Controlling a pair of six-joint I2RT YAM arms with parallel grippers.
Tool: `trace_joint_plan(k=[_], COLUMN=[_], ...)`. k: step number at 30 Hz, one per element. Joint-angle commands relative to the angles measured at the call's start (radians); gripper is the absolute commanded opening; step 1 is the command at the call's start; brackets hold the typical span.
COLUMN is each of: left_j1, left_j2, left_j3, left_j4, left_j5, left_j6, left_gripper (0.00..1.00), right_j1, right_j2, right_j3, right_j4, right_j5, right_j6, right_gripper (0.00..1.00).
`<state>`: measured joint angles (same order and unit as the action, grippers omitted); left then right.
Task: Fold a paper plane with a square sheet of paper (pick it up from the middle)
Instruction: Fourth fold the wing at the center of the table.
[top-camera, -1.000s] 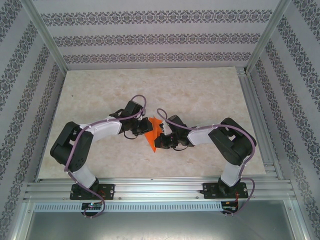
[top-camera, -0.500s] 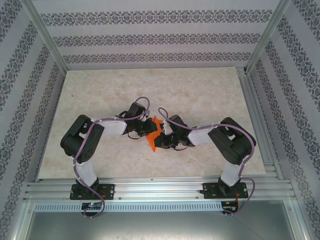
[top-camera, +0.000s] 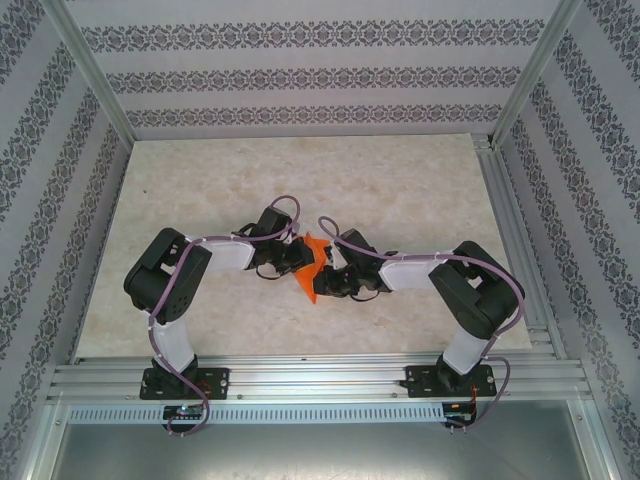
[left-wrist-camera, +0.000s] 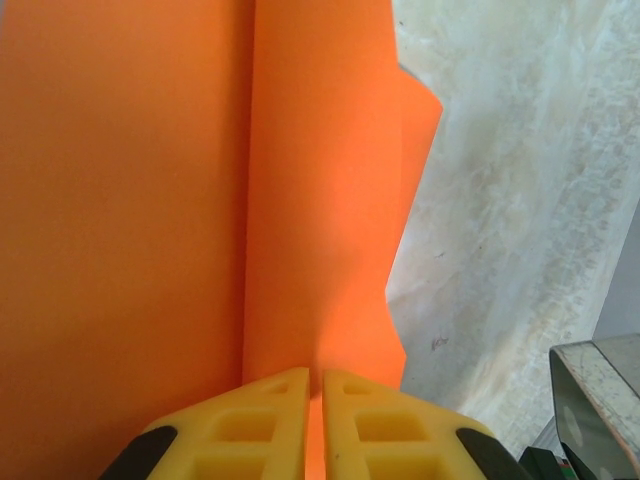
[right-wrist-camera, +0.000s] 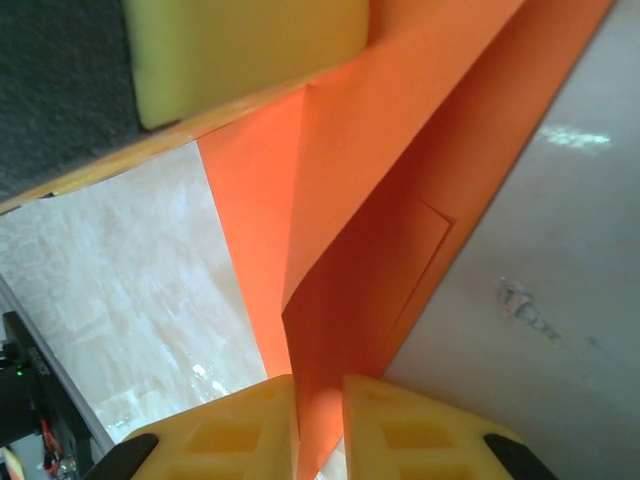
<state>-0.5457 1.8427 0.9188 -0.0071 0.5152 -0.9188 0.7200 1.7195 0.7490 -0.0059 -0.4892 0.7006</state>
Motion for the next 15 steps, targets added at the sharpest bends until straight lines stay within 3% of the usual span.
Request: trace_joint_plan(k=[1, 7, 15], left_j1=[-0.011, -0.012, -0.012], left_j2=[0.016, 0.019, 0.037], left_j3=[-0.002, 0.005, 0.014], left_j4=[0.031, 0.016, -0.004], left_j5=[-0.011, -0.016, -0.026], left_j6=[-0.005, 0.004, 0.017], left_gripper=[0.14, 0.14, 0.14], right_j1=[0.017, 0.018, 0.023], right_j2=[-0.017, -0.010, -0.022], right_j3=[0.030, 0.040, 0.048], right_j4=[-0.046, -0.060, -0.119], right_j5=[0.051, 0.063, 0.116], right_j6=[-0.031, -0.032, -0.038], right_gripper=[0.17, 0.11, 0.15])
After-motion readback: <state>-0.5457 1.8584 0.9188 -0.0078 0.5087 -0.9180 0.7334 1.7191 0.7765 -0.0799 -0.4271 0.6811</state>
